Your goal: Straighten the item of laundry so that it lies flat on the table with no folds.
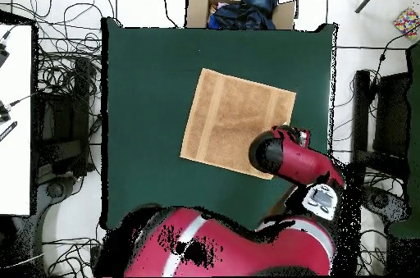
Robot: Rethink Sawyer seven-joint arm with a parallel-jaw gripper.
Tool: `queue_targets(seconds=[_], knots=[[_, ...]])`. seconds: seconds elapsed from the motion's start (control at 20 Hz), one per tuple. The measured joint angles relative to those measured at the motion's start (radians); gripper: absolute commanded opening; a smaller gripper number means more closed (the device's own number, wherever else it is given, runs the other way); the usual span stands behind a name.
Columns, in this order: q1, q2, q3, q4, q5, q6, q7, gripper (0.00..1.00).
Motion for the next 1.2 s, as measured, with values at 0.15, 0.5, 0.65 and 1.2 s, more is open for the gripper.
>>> queue_targets(seconds=[0.15, 0.5, 0.65, 1.2], knots=[[-0.046, -0.058, 0.065, 0.023, 0.002, 0.084, 0.000, 1.00], [-0.151, -0.139, 0.255, 0.099, 0.030, 0.158, 0.000, 1.00], [-0.178, -0.137, 0.324, 0.125, 0.032, 0.158, 0.000, 1.00], [-0.143, -0.020, 0.348, 0.116, 0.033, 0.175, 0.000, 1.00]])
